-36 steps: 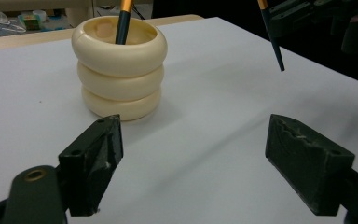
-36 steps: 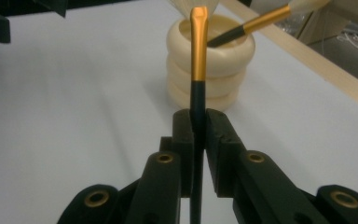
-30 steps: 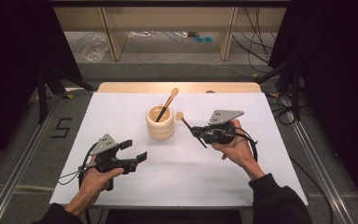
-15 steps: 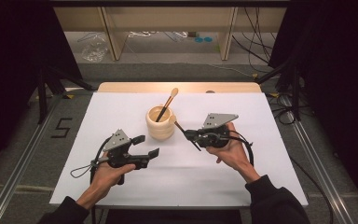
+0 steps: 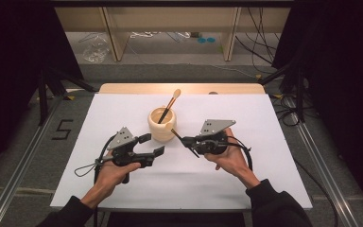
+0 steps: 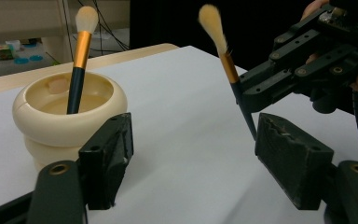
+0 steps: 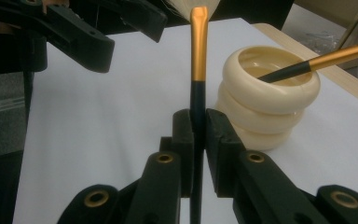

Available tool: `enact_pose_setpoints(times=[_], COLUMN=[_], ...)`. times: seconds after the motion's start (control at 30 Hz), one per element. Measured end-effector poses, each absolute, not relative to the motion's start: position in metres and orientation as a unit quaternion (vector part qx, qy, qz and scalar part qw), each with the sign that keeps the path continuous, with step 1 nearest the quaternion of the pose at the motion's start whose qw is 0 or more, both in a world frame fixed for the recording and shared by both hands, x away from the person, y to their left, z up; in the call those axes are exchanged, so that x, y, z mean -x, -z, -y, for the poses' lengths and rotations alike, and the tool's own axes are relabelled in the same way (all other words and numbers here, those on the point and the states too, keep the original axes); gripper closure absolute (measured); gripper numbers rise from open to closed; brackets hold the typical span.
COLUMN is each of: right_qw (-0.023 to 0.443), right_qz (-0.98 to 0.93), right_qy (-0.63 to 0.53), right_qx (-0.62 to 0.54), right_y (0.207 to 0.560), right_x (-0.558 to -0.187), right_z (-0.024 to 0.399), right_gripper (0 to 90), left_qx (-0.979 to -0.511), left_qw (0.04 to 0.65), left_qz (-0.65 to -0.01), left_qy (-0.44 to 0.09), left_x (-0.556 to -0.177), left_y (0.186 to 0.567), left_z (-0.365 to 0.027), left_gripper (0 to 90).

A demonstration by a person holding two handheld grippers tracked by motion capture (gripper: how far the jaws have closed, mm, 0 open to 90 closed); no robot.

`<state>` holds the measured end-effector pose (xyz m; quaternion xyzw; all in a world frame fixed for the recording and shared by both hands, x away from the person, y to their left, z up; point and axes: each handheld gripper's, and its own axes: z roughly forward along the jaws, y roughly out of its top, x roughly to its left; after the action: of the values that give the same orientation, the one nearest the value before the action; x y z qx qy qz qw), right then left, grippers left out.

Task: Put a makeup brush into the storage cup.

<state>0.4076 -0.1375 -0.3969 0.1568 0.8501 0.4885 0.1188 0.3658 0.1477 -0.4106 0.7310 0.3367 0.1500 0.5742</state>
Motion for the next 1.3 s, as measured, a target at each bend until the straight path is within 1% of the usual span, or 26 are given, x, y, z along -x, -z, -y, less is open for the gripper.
enact_pose_setpoints(times=[0.37,0.4,0.57,1.0,1.07,1.3], right_qw=[0.113,0.107,0.111,0.100,0.106,0.100], right_qz=[-0.852,-0.854,-0.852,-0.856,-0.853,-0.852], right_qy=[-0.491,-0.488,-0.493,-0.492,-0.496,-0.500], right_qx=[-0.144,-0.141,-0.136,-0.123,-0.121,-0.118], right_y=[0.400,0.400,0.400,0.402,0.403,0.402], right_x=[-0.402,-0.401,-0.399,-0.394,-0.393,-0.392], right_z=[0.129,0.129,0.125,0.118,0.116,0.115], right_gripper=[83.3,83.3,83.3,83.3,83.3,83.3], left_qx=[-0.731,-0.731,-0.726,-0.724,-0.725,-0.722], left_qw=[0.585,0.587,0.596,0.607,0.608,0.613], left_qz=[-0.327,-0.326,-0.322,-0.312,-0.307,-0.310], left_qy=[-0.128,-0.126,-0.117,-0.100,-0.098,-0.087], left_x=[-0.366,-0.366,-0.366,-0.366,-0.366,-0.367], left_y=[0.409,0.409,0.408,0.407,0.407,0.407], left_z=[-0.138,-0.138,-0.137,-0.134,-0.134,-0.134], left_gripper=[39.2,40.3,45.7,59.4,61.5,67.3])
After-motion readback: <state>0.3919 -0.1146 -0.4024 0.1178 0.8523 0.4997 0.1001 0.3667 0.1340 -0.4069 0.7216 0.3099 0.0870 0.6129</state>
